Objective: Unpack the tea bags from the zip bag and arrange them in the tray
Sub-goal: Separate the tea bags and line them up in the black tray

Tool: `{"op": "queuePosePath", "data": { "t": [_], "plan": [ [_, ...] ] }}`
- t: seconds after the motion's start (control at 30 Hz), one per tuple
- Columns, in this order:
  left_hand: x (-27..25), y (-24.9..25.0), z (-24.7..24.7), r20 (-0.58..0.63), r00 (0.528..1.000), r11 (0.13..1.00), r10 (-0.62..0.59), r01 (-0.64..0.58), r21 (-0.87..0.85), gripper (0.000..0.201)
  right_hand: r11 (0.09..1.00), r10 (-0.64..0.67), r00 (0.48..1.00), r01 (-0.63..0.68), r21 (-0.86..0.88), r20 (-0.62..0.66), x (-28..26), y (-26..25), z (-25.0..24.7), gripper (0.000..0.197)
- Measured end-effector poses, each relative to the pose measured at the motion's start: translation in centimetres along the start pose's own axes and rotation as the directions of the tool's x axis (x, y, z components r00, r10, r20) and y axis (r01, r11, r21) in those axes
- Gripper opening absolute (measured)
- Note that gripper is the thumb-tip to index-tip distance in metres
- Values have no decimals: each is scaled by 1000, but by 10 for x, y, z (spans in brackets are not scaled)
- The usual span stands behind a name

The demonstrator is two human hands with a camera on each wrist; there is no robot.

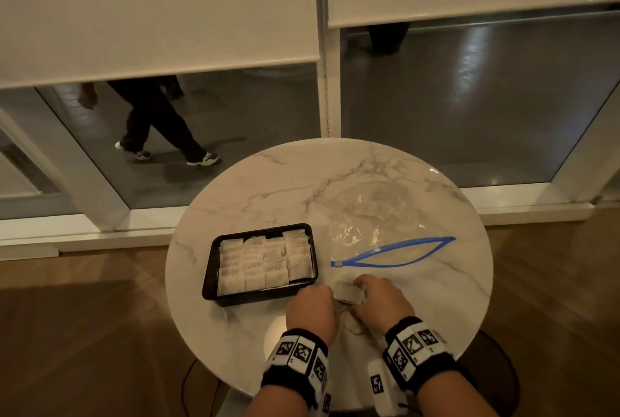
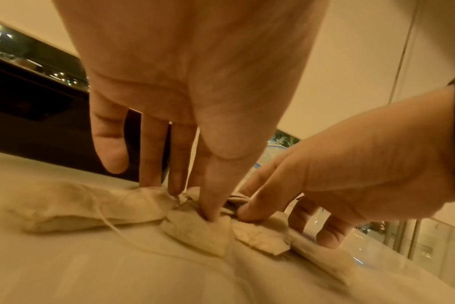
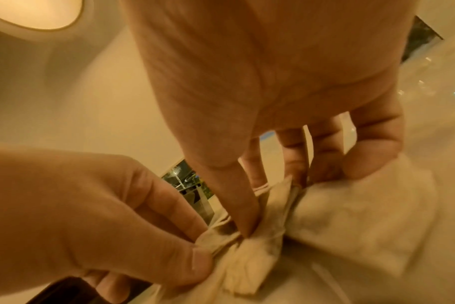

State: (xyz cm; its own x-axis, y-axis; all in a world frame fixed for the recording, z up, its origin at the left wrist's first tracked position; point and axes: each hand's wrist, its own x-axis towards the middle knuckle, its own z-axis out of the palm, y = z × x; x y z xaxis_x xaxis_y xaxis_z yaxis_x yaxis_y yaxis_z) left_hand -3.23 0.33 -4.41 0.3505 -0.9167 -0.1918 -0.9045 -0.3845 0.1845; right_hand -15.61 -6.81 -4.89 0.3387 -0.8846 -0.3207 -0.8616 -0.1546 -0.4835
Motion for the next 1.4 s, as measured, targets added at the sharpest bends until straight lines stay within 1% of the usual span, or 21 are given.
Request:
{"op": "queuePosePath", "data": {
  "t": [0.1, 0.17, 0.27, 0.37, 0.43, 0.53, 0.57, 0.63, 0.73, 0.83, 0.93, 1.07, 1.13, 1.17, 1.2, 1.23, 1.27, 1.3, 1.33, 1.37, 1.4],
  "plan": [
    [-2, 1, 1, -25, 1000, 999, -8, 7, -39, 18, 999, -48, 997, 47, -12, -60, -3, -1, -1, 31],
    [-3, 1, 2, -38, 999, 997, -8, 5, -83, 19, 998, -68, 993, 69, -1, -91, -5, 0, -3, 23],
    [-6, 0, -1, -65, 998, 991, 5, -13, -131, 24, 993, -110, 986, 115, 40, -122, -7, 4, -6, 22],
    [-8, -1, -12, -101, 995, 965, 2, -28, -259, 24, 967, -192, 974, 209, 149, -116, -9, 6, -14, 17],
    [-9, -5, -23, -113, 994, 902, -8, -42, -430, 31, 934, -243, 962, 266, 240, -123, -10, 5, -23, 12],
    [-13, -13, -42, -148, 989, 705, 9, -111, -700, 42, 886, -290, 947, 320, 336, -140, -11, 1, -37, 5],
    [-14, -14, -48, -166, 986, 639, 20, -140, -756, 42, 874, -314, 939, 343, 346, -138, -11, -2, -41, 6],
    [-12, -17, -55, -211, 977, 556, 26, -189, -809, 35, 835, -372, 918, 396, 381, -137, -12, -11, -47, 12],
    [-10, -22, -56, -235, 972, 478, -12, -201, -855, 15, 751, -436, 885, 457, 477, -163, -16, -25, -52, 14],
    [-10, -32, -49, -217, 973, 431, -74, -165, -887, 13, 722, -429, 882, 464, 513, -194, -19, -34, -53, 11],
    [-12, -42, -46, -203, 972, 384, -120, -143, -912, 14, 741, -423, 888, 452, 497, -177, -18, -37, -53, 5],
    [-16, -45, -50, -177, 974, 317, -145, -124, -940, 12, 789, -415, 897, 437, 432, -151, -16, -45, -57, 8],
    [-16, -48, -53, -174, 975, 326, -140, -121, -938, 10, 795, -415, 895, 444, 412, -164, -16, -52, -60, 10],
    [-15, -50, -54, -176, 975, 348, -137, -119, -930, 8, 801, -411, 894, 447, 398, -178, -16, -55, -60, 10],
    [-15, -52, -54, -179, 974, 406, -136, -111, -907, 6, 811, -400, 895, 445, 380, -195, -16, -56, -60, 10],
    [-15, -56, -54, -189, 972, 523, -137, -91, -848, 5, 825, -383, 898, 438, 358, -216, -16, -57, -59, 10],
    [-14, -60, -52, -211, 968, 683, -133, -65, -728, 7, 838, -362, 902, 425, 341, -236, -16, -59, -58, 10],
    [-13, -64, -51, -237, 965, 829, -114, -39, -557, 14, 846, -340, 906, 412, 337, -254, -15, -59, -57, 11],
    [-14, -68, -48, -251, 963, 919, -94, -12, -393, 21, 849, -322, 909, 401, 345, -263, -13, -60, -55, 11],
    [-14, -70, -45, -251, 964, 961, -85, 13, -276, 28, 849, -311, 913, 392, 353, -264, -10, -60, -54, 12],
    [-14, -72, -41, -232, 969, 979, -84, 37, -199, 33, 849, -311, 914, 390, 356, -259, -6, -62, -53, 12]
  ]
}}
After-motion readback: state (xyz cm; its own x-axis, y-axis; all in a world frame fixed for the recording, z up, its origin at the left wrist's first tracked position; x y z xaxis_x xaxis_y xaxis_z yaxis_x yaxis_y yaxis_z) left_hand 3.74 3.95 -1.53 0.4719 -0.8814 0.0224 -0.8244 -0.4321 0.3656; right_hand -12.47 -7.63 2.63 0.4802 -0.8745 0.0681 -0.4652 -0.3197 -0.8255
